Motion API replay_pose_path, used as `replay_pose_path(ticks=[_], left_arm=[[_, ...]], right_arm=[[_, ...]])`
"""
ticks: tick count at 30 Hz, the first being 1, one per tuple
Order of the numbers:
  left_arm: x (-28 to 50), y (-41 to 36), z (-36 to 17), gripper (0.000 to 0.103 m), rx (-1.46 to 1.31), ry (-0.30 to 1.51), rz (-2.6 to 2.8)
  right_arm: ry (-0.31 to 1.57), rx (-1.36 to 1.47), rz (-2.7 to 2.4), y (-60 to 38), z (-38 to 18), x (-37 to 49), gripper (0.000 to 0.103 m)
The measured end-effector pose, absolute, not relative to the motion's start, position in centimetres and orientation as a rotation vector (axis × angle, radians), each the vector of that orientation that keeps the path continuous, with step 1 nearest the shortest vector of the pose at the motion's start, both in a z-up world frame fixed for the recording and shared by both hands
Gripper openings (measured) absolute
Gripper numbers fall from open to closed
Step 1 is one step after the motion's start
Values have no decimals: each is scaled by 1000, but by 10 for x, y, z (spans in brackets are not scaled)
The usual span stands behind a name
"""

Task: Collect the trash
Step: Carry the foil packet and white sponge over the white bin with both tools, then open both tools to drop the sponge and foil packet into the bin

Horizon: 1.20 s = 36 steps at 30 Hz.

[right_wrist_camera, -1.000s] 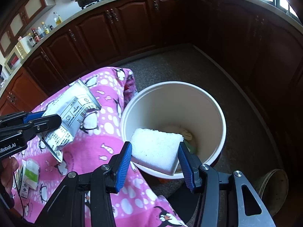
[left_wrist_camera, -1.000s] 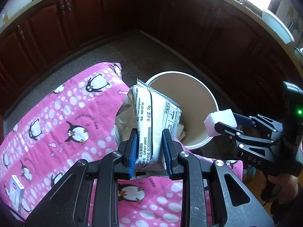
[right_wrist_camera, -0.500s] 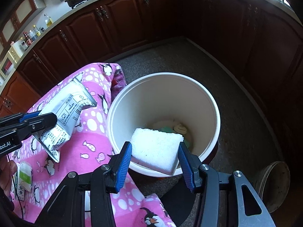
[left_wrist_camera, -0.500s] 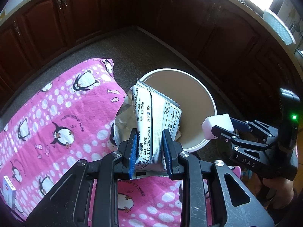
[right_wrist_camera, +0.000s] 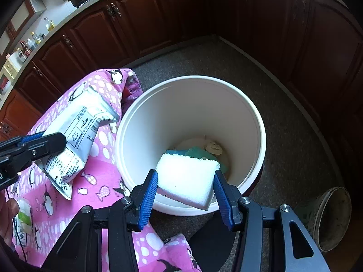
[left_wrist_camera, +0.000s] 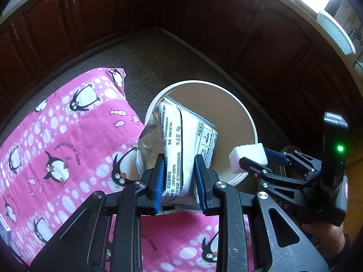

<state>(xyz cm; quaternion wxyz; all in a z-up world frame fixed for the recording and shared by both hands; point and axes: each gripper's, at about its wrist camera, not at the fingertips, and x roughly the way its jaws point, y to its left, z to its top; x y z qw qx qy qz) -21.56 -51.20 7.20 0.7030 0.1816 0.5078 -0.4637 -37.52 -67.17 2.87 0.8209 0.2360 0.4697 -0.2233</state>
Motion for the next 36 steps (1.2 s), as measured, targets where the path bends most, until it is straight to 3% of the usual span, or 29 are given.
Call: replay_pose_path(ticks=[17, 20, 26, 30, 36], left_arm=[[-223, -547, 56, 23, 376, 1168, -1032], [-221, -553, 49, 23, 366, 1184, -1032], [-222, -561, 41, 23, 365, 1199, -1036], [-218, -563, 36, 23, 363, 1200, -1034], [-215, -564, 30, 24, 364, 1211, -1028]], right_arm=[[1011, 563, -523, -694, 1, -377, 48], [1010, 580, -524, -699, -1, -375, 55], [998, 594, -544, -705, 1, -378, 57], [977, 632, -555, -710, 2, -384, 66], [966, 657, -567, -716, 3, -385, 66]])
